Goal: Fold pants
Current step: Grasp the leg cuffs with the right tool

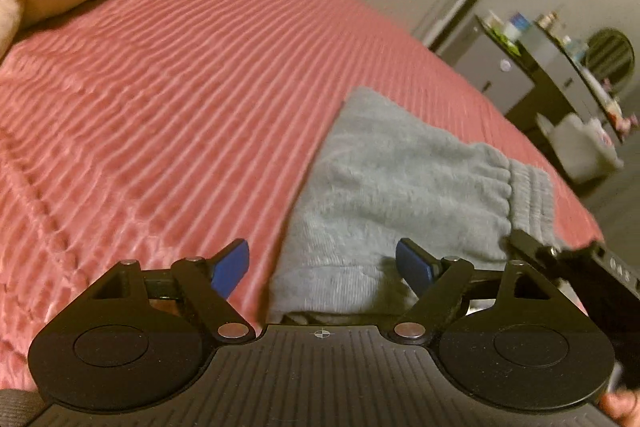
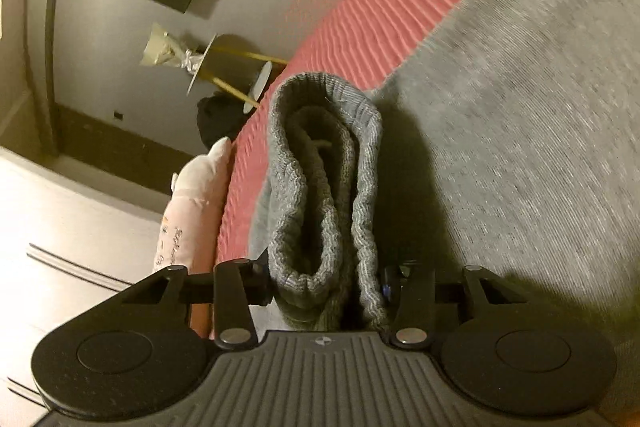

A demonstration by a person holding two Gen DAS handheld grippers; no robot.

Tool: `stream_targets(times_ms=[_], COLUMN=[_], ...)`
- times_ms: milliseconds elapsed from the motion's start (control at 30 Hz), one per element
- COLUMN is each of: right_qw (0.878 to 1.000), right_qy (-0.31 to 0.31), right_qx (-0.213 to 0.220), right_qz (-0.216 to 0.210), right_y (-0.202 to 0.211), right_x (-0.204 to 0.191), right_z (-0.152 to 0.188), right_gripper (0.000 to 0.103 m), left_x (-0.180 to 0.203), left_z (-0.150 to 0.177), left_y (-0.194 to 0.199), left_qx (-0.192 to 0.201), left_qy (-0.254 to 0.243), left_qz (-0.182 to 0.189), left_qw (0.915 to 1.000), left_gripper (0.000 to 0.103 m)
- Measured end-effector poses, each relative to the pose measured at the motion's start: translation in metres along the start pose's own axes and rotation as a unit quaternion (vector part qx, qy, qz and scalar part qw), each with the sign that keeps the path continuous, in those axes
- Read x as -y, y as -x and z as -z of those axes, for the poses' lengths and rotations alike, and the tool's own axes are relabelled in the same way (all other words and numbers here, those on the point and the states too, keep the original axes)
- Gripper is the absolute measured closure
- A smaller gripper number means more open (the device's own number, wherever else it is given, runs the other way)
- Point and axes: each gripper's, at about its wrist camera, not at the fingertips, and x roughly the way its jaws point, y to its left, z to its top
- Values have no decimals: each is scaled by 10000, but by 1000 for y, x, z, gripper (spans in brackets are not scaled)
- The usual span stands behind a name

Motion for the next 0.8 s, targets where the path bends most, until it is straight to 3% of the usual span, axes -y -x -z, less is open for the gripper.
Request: stream_targets(times_ms=[67, 100, 267, 433, 567, 633, 733, 767, 800], right_qw=[9999, 9998, 9973, 9949, 9944, 9954, 9919, 9924, 9932], right_qy=[-122, -140, 502, 175, -115, -437, -798, -913, -991], right_qx=[-77, -110, 159, 838, 1011, 836, 644, 606, 558], right_qz=[72, 93, 512, -524, -279, 146, 755, 566, 254], right_y=[-7, -9, 7, 54, 69, 62, 57, 58, 59], right_x=[5, 4, -42, -57, -26, 2, 36, 44, 50], right_z=[-1, -1, -4, -21, -18, -16, -13, -11, -11], right_gripper=[45, 53, 62, 63, 62, 56, 34, 18, 12], left_x=[5, 6, 11, 9, 17, 23, 29, 31, 34], left_z=[1, 2, 6, 8, 12, 15, 16, 17, 18], left_y=[-2, -3, 12, 19, 20, 14, 8, 9, 9], left_qx=[-76, -82, 98, 38, -27, -199, -631, -711, -775], left_qy=[-179, -230, -527, -415, -658, -842, -971, -1061, -1162], left_qz=[-44, 20, 854, 1166, 1160, 1053, 1162, 1227, 1279], left_qw=[9998, 9997, 9949, 9923, 9911, 9907, 9865, 9842, 9819], left_gripper=[17, 17, 14, 12, 14, 14, 13, 12, 10])
